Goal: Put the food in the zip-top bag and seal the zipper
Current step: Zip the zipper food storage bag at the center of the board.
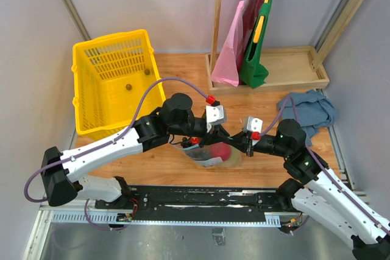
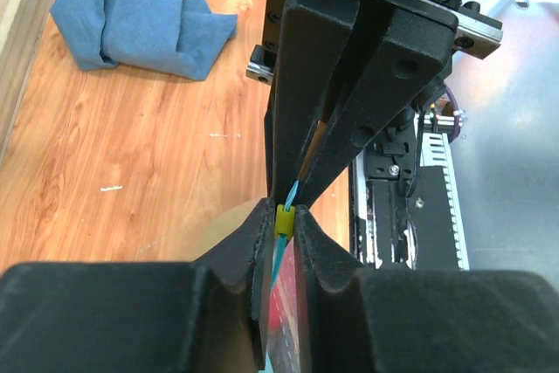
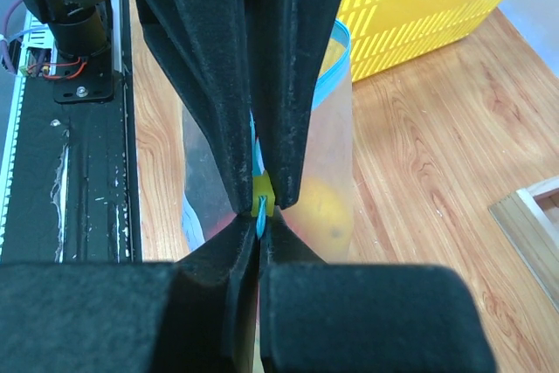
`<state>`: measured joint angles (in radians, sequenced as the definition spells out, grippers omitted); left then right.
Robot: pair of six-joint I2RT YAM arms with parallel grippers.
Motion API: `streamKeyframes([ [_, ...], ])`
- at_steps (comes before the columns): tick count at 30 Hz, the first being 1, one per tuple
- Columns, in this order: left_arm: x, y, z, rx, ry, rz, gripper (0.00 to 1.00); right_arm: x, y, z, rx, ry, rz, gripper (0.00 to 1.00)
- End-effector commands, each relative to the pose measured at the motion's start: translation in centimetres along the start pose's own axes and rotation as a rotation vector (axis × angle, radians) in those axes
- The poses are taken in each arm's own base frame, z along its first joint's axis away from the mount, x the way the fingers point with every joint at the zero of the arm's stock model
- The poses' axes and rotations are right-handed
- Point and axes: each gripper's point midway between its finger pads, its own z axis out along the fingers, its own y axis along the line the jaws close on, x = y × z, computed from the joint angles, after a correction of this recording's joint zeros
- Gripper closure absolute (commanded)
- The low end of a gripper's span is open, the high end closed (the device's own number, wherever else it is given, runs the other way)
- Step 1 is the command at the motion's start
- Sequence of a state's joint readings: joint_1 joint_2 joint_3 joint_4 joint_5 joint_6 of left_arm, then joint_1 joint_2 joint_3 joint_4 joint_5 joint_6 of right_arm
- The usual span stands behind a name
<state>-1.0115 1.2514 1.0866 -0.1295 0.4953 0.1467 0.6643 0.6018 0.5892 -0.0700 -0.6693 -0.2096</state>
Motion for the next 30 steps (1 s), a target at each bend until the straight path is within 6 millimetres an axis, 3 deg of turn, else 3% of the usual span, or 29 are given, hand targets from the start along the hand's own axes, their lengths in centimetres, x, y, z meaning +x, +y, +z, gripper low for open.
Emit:
streamKeyframes([
  [1,0.0,0.0,0.2,0.001,0.017,-0.010,0.88,-0.8,-0.9,-0.4,0.052,-0.029,-0.019,0.99],
  [8,1.0,0.4,-0.5,-0.045,0.072,-0.028,0.99,-0.8,-1.7,-1.0,0.115,-0.021,-0.022,0.99],
  [19,1.7,1.0,-1.8,-0.108,0.139,-0.036,0.99,-0.5,-2.3,-1.5,0.164,-0.006,-0.018,0.99],
  [25,0.4,0.8,-1.7,-0.088,0.101,-0.023,1.00,-1.1,-1.4,-1.2,0.106,-0.025,-0.020,0.99],
  [30,1.1,1.4,-2.1,-0.130,0.142,-0.019,1.00,-0.8,-2.8,-2.2,0.207,0.002,-0.024,0.99],
])
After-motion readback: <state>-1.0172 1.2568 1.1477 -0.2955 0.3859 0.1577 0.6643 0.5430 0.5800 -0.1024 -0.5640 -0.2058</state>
